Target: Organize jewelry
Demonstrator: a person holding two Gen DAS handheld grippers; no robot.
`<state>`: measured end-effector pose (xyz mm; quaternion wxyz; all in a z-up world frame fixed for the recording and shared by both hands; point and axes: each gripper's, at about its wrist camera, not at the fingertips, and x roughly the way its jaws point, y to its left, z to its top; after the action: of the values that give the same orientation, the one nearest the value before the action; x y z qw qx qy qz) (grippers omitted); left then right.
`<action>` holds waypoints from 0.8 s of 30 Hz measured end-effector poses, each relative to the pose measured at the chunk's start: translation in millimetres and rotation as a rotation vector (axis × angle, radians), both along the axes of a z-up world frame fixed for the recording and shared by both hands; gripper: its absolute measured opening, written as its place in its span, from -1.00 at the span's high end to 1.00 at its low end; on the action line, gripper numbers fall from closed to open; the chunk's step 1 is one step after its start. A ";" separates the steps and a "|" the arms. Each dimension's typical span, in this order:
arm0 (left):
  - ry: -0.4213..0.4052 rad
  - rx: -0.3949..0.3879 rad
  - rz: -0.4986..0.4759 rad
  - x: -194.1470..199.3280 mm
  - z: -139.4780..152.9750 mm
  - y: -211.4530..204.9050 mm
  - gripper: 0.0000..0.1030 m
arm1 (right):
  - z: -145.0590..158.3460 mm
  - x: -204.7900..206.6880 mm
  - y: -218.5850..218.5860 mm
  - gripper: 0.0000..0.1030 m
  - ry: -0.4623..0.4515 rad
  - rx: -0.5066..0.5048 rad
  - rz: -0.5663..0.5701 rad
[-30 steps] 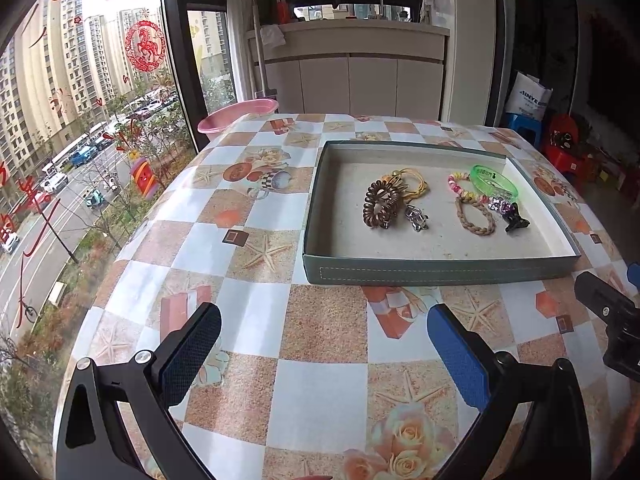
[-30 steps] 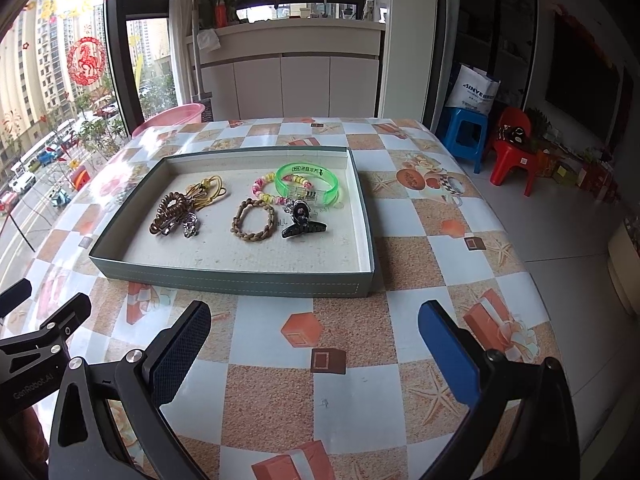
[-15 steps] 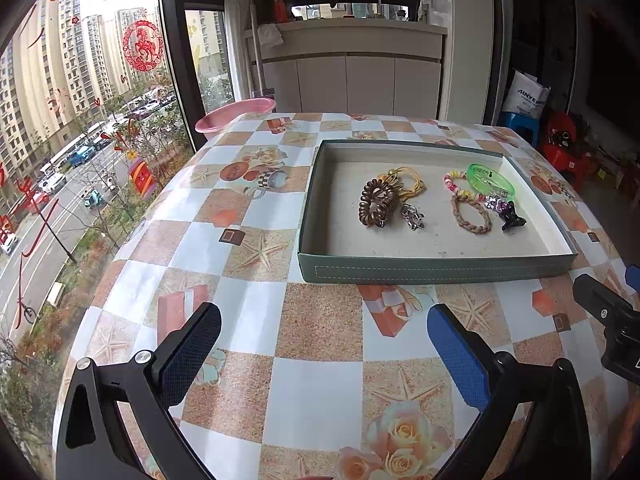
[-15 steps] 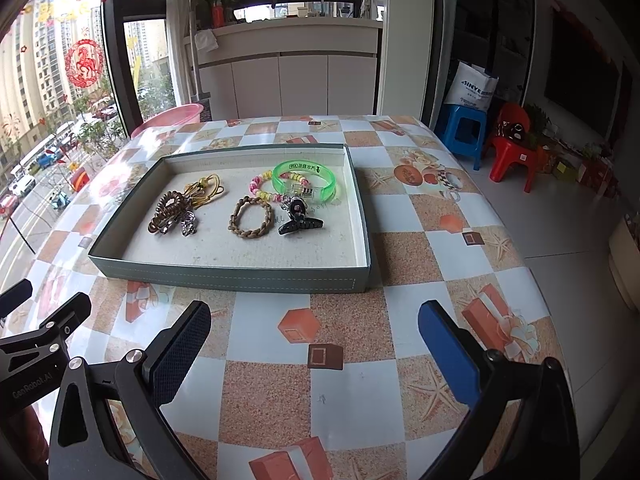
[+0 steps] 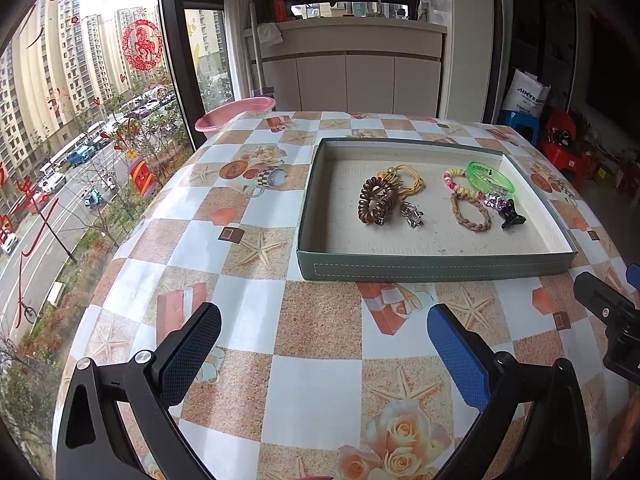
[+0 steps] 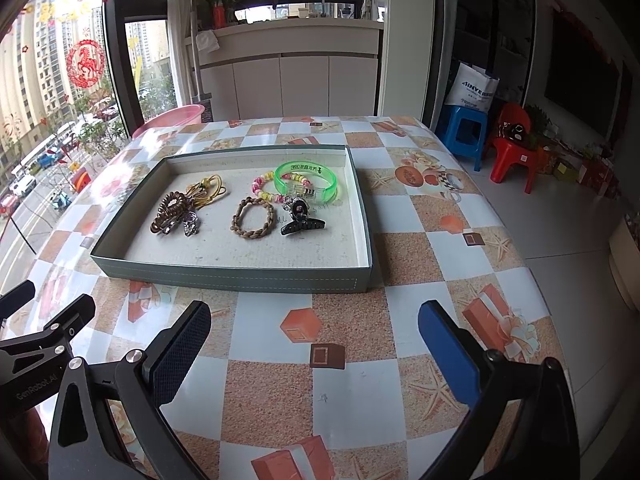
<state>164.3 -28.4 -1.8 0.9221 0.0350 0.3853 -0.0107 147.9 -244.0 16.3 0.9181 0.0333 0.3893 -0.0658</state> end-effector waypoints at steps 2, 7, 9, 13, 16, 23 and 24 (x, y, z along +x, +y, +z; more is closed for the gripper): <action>0.000 0.001 0.000 -0.2 -0.2 0.1 -1.00 | 0.2 -0.1 0.0 -1.00 0.000 0.000 0.000; -0.001 0.001 0.000 -0.9 -0.6 0.0 -1.00 | 1.1 0.0 -0.2 -1.00 -0.002 0.001 -0.001; 0.000 0.001 0.000 -1.2 -0.8 -0.1 -1.00 | 1.3 0.0 -0.1 -1.00 -0.002 0.002 -0.001; 0.001 0.002 -0.001 -1.6 -1.3 -0.7 -1.00 | 1.3 -0.1 -0.1 -1.00 -0.003 0.002 -0.001; 0.002 0.002 0.000 -2.0 -1.5 -1.1 -1.00 | 1.2 -0.1 -0.1 -1.00 -0.003 0.002 -0.001; 0.003 0.001 -0.003 -2.0 -1.7 -1.3 -1.00 | 1.5 -0.2 0.2 -1.00 -0.003 0.003 -0.002; 0.002 0.001 -0.003 -2.1 -1.7 -1.4 -1.00 | 1.6 -0.4 0.5 -1.00 -0.004 0.002 -0.002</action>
<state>162.2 -29.8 -3.5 0.9216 0.0363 0.3864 -0.0119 147.5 -243.5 17.9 0.9187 0.0350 0.3877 -0.0664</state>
